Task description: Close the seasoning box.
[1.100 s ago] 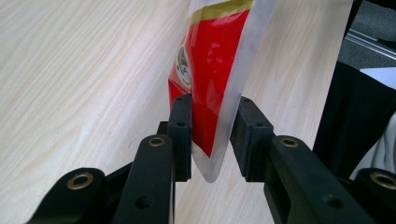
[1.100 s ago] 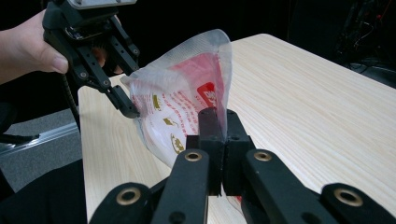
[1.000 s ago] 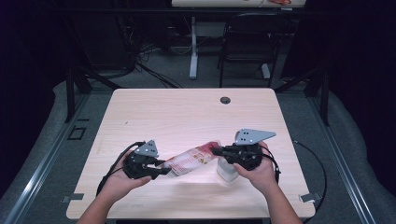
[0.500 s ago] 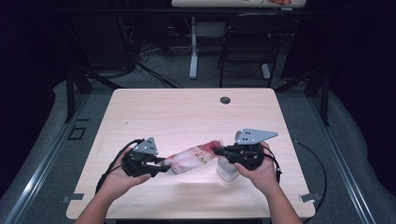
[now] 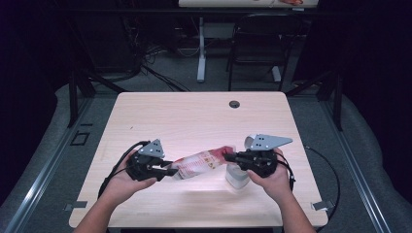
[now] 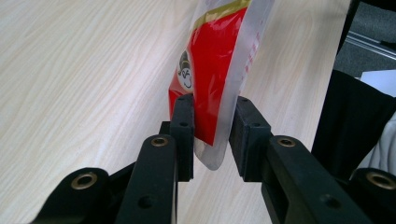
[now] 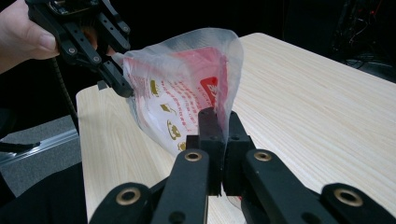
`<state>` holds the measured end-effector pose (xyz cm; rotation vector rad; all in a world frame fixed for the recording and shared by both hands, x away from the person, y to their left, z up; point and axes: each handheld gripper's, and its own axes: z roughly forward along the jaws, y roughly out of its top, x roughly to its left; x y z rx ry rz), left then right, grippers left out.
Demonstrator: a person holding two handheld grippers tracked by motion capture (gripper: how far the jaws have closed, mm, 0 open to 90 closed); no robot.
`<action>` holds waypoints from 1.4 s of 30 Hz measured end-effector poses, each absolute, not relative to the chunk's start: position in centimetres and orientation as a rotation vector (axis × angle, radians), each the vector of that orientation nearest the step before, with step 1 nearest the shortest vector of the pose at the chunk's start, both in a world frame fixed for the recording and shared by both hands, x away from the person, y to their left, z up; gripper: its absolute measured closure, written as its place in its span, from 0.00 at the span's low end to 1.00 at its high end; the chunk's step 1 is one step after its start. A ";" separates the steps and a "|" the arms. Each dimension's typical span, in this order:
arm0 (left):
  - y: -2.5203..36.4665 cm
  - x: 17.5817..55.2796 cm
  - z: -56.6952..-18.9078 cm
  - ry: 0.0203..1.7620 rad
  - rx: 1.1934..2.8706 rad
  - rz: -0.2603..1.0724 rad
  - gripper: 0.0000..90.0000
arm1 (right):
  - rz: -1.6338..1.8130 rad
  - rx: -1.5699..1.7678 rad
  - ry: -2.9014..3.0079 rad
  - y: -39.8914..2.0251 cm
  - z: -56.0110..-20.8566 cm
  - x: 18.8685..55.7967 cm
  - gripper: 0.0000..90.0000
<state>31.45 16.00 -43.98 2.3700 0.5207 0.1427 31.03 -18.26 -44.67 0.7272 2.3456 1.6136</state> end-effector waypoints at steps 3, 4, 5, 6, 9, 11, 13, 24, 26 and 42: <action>15.9 31.5 -43.7 0.518 2.368 0.144 0.81 | 1.615 0.728 2.344 -18.4 -44.7 31.0 1.00; 15.9 31.5 -43.6 0.516 2.369 0.148 0.81 | 1.617 0.729 2.344 -18.4 -44.7 31.0 1.00; 15.9 31.5 -43.5 0.516 2.368 0.147 0.81 | 1.622 0.730 2.343 -18.5 -44.7 31.0 1.00; 15.9 31.5 -43.4 0.513 2.369 0.151 0.81 | 1.624 0.733 2.340 -18.5 -44.8 31.0 1.00; 15.8 31.5 -43.2 0.510 2.367 0.153 0.81 | 1.627 0.736 2.338 -18.7 -44.8 31.0 1.00; 15.8 31.6 -43.0 0.508 2.367 0.156 0.81 | 1.626 0.739 2.339 -18.8 -44.8 31.0 1.00; 15.7 31.6 -42.8 0.506 2.367 0.159 0.82 | 1.628 0.741 2.337 -18.9 -44.9 31.0 1.00; 15.5 31.8 -42.1 0.501 2.372 0.168 0.82 | 1.648 0.754 2.334 -19.4 -45.1 31.0 1.00; 15.4 31.9 -42.0 0.496 2.378 0.172 0.82 | 1.649 0.758 2.332 -19.5 -45.1 31.0 1.00; 14.9 32.2 -41.0 0.475 2.394 0.176 0.84 | 1.649 0.784 2.324 -19.9 -45.2 31.1 1.00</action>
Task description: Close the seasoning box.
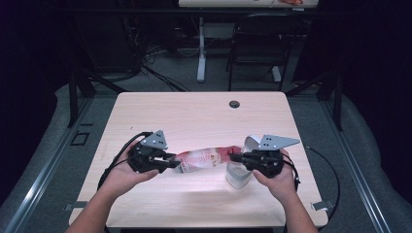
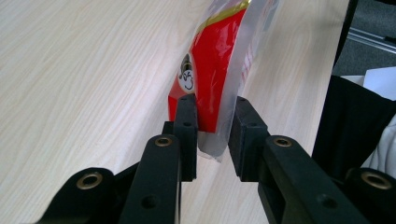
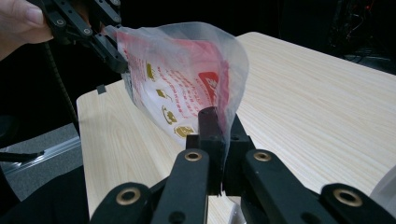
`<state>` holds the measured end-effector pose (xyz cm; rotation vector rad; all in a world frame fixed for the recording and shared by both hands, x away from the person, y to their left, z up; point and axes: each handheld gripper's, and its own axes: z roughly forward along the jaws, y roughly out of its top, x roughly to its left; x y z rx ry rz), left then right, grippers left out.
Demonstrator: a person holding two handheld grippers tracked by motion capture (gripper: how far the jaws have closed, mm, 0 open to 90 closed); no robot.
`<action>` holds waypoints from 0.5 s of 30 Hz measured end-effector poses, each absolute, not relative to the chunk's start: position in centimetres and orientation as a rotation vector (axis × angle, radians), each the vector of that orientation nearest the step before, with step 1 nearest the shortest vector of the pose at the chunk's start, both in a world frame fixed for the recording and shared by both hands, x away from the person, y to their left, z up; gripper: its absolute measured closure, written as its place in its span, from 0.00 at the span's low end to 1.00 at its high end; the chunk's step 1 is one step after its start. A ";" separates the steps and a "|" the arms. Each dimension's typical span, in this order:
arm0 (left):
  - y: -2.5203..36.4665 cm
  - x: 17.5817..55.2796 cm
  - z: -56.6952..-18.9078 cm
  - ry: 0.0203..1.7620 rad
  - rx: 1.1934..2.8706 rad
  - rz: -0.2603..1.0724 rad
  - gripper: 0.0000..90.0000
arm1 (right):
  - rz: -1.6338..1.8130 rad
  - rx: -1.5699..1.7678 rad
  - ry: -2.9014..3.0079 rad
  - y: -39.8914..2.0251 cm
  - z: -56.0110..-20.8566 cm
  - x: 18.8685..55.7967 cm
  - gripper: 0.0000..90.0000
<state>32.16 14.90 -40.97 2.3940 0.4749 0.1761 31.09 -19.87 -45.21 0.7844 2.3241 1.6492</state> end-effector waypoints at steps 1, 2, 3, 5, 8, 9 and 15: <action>14.8 32.2 -40.9 0.474 2.397 0.179 0.84 | 1.648 0.785 2.324 -19.9 -45.2 31.1 1.00; 14.8 32.2 -40.8 0.472 2.400 0.183 0.84 | 1.644 0.786 2.324 -19.9 -45.2 31.1 1.00; 14.7 32.2 -40.7 0.473 2.399 0.184 0.84 | 1.643 0.788 2.324 -20.0 -45.2 31.1 1.00; 14.6 32.2 -40.5 0.466 2.402 0.192 0.84 | 1.645 0.792 2.321 -20.0 -45.2 31.1 1.00; 14.5 32.3 -40.3 0.464 2.407 0.199 0.84 | 1.646 0.797 2.320 -20.1 -45.2 31.1 1.00; 14.5 32.3 -40.2 0.461 2.409 0.199 0.84 | 1.644 0.798 2.320 -20.2 -45.2 31.1 1.00; 14.2 32.4 -39.9 0.461 2.416 0.197 0.85 | 1.645 0.802 2.316 -20.3 -45.2 31.1 1.00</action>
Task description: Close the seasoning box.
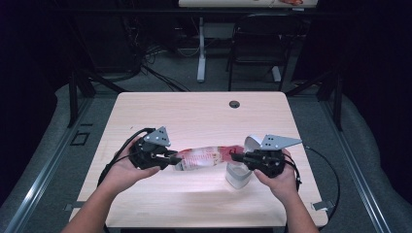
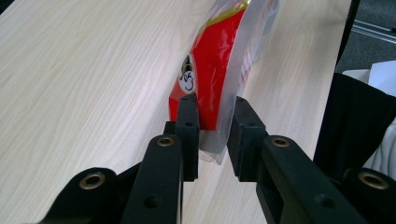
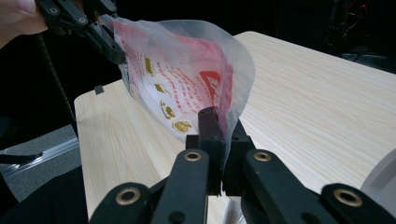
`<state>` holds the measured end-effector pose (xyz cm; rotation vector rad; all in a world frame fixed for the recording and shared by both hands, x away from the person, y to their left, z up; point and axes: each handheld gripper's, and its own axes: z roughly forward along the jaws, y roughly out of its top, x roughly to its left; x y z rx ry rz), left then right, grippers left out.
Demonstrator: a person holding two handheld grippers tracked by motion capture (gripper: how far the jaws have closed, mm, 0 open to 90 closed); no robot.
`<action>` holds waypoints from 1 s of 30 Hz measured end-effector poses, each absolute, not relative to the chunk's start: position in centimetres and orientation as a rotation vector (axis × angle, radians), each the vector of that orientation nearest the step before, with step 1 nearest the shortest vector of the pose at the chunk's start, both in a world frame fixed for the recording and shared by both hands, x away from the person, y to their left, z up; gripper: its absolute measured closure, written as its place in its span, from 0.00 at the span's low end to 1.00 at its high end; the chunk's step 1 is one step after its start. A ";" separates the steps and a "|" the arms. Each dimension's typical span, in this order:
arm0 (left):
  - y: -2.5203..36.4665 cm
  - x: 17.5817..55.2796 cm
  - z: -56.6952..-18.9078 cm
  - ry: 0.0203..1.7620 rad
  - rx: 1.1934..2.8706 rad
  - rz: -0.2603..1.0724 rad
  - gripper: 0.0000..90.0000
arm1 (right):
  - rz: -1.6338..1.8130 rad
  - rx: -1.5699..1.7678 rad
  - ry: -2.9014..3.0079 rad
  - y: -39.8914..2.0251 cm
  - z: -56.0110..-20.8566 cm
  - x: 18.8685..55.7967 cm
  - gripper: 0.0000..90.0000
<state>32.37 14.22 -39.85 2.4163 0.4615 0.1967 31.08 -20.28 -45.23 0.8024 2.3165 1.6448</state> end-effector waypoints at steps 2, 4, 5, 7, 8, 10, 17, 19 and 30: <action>14.2 32.4 -39.7 0.452 2.425 0.199 0.85 | 1.642 0.804 2.317 -20.3 -45.2 31.1 1.00; 14.2 32.5 -39.6 0.451 2.426 0.201 0.85 | 1.643 0.806 2.315 -20.3 -45.2 31.1 1.00; 14.1 32.5 -39.6 0.451 2.427 0.201 0.85 | 1.645 0.806 2.316 -20.3 -45.2 31.1 1.00; 14.1 32.5 -39.4 0.445 2.431 0.202 0.85 | 1.644 0.807 2.316 -20.4 -45.2 31.1 1.00; 14.1 32.5 -39.3 0.445 2.429 0.202 0.85 | 1.643 0.809 2.316 -20.4 -45.2 31.1 1.00; 14.1 32.5 -39.2 0.445 2.432 0.203 0.85 | 1.642 0.810 2.316 -20.4 -45.3 31.1 1.00; 14.0 32.6 -38.8 0.439 2.438 0.200 0.86 | 1.631 0.808 2.321 -20.4 -45.3 31.1 0.99; 14.0 32.6 -38.7 0.434 2.442 0.203 0.86 | 1.632 0.809 2.320 -20.3 -45.3 31.1 0.99; 14.0 32.6 -38.3 0.423 2.454 0.195 0.87 | 1.599 0.809 2.333 -20.1 -45.4 31.1 0.96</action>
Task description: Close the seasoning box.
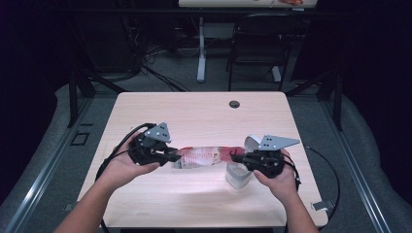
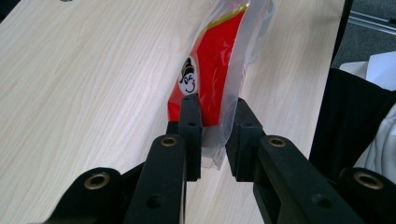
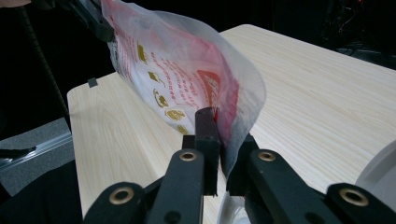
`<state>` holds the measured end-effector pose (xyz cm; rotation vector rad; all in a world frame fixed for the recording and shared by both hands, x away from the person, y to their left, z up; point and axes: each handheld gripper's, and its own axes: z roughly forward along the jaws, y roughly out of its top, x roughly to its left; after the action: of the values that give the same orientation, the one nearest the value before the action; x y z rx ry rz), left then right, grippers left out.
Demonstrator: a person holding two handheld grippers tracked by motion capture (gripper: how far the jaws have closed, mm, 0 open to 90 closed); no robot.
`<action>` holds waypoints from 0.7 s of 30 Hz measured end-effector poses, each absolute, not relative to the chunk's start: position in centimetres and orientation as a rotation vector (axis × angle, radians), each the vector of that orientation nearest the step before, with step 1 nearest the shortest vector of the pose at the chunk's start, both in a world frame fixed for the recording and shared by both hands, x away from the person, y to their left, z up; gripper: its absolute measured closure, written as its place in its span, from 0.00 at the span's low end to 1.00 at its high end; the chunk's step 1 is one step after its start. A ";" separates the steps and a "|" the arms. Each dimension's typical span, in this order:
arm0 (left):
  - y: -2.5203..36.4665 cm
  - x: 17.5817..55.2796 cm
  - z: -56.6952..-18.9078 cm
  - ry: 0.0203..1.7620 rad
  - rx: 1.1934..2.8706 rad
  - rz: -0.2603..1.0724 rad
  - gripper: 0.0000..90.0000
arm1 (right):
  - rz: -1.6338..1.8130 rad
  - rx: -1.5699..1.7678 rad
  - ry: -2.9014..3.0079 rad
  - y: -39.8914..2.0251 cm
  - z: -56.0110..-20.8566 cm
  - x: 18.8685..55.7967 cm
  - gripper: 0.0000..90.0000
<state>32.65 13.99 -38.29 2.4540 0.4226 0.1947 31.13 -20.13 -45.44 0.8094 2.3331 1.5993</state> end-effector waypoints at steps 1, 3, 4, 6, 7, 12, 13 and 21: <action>14.0 32.7 -38.2 0.418 2.457 0.193 0.87 | 1.605 0.811 2.332 -20.2 -45.5 31.2 0.96; 13.9 32.6 -38.2 0.418 2.455 0.193 0.87 | 1.595 0.814 2.334 -20.2 -45.5 31.2 0.94; 13.9 32.6 -38.1 0.415 2.460 0.193 0.87 | 1.594 0.814 2.336 -20.3 -45.5 31.2 0.93; 13.8 32.6 -38.0 0.410 2.461 0.192 0.88 | 1.592 0.819 2.334 -20.3 -45.5 31.2 0.91; 13.8 32.6 -38.0 0.413 2.459 0.190 0.88 | 1.589 0.821 2.332 -20.4 -45.5 31.3 0.90; 13.7 32.7 -37.8 0.402 2.465 0.185 0.88 | 1.566 0.835 2.337 -20.6 -45.5 31.4 0.86; 13.7 32.7 -37.8 0.404 2.465 0.183 0.88 | 1.561 0.835 2.339 -20.6 -45.5 31.4 0.86; 13.8 32.8 -37.7 0.398 2.468 0.182 0.88 | 1.535 0.851 2.340 -20.9 -45.7 31.5 0.84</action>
<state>32.78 13.80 -37.69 2.4681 0.3983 0.1819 31.48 -20.86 -45.68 0.8510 2.3397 1.5346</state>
